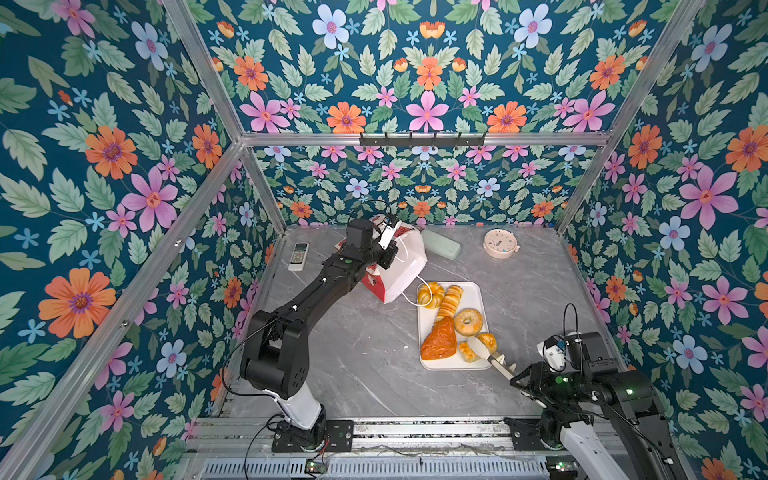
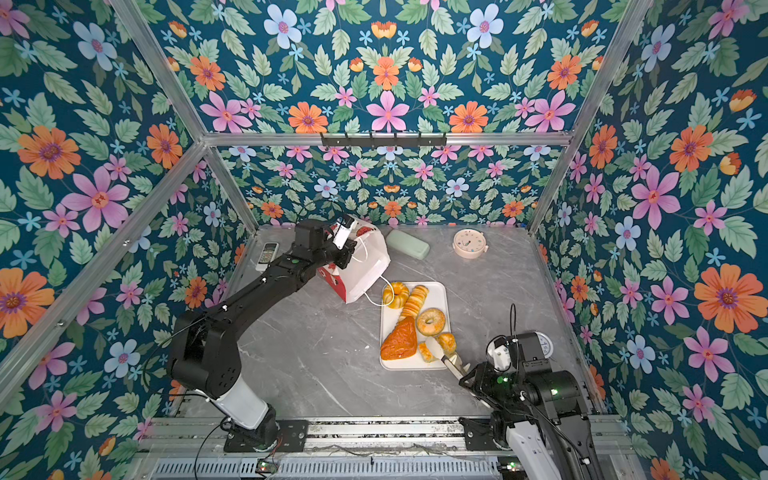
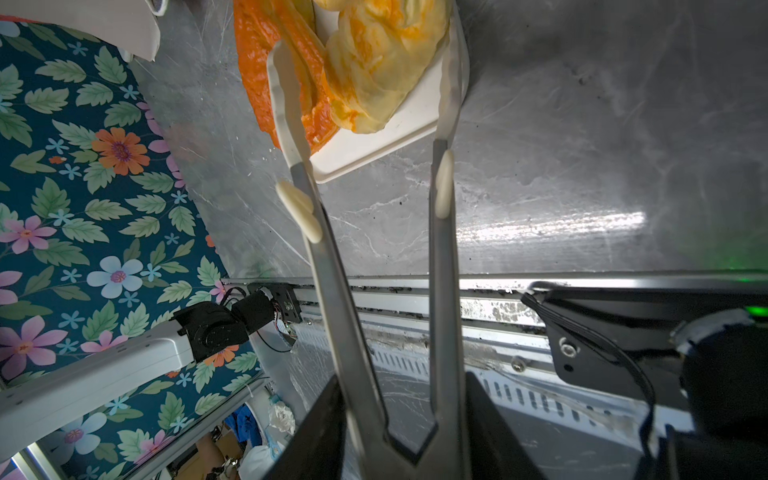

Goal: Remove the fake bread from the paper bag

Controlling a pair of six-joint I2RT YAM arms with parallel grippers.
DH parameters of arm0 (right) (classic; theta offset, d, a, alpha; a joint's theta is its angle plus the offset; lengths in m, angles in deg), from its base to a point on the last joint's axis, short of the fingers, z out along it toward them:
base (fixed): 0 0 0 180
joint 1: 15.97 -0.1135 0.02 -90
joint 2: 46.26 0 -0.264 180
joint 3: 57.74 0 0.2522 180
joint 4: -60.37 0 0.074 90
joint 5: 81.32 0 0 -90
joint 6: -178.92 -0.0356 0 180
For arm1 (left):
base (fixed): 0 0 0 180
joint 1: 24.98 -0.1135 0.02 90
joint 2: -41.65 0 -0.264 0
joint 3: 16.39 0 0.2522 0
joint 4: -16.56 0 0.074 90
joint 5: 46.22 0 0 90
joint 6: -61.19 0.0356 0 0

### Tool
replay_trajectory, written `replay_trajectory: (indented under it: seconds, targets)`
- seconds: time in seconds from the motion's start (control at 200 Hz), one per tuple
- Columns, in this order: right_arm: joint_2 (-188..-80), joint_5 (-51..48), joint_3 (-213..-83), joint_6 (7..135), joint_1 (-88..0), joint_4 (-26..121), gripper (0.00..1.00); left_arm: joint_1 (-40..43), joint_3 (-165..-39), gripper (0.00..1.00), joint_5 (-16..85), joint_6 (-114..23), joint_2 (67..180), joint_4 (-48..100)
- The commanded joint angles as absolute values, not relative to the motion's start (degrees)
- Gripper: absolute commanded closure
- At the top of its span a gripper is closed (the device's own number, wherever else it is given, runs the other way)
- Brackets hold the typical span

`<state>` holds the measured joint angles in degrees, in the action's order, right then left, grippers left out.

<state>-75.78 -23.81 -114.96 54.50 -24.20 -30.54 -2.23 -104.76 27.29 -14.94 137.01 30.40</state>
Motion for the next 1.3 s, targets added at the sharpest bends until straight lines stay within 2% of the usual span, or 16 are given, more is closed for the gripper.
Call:
replay_trajectory:
  seconds: [0.0,0.145,0.53,0.82,0.935,1.295]
  targets:
    - [-76.81,-21.68,-116.18,56.12,-24.23,-34.47,0.58,-2.3,-105.43,0.98,26.82,-14.66,137.28,29.83]
    - [-77.93,-20.87,-119.06,56.92,-24.22,-35.6,0.61,-2.29,-105.32,0.98,26.73,-14.66,137.19,29.73]
    - [-80.79,-17.19,-124.8,59.92,-24.24,-40.84,0.61,-2.28,-104.69,0.98,27.14,-14.31,136.99,29.53]
    - [-83.59,-1.33,-135.0,61.7,-24.29,-45.74,0.63,-2.28,-104.6,0.98,27.23,-14.28,136.97,29.14]
    - [-83.62,5.66,-134.8,61.1,-24.28,-41.08,0.66,-2.28,-104.19,0.98,27.68,-14.26,136.48,28.66]
    - [-91.08,8.16,-129.62,63.52,-24.06,-18.03,0.67,-2.27,-103.99,0.98,28.11,-14.04,135.59,28.48]
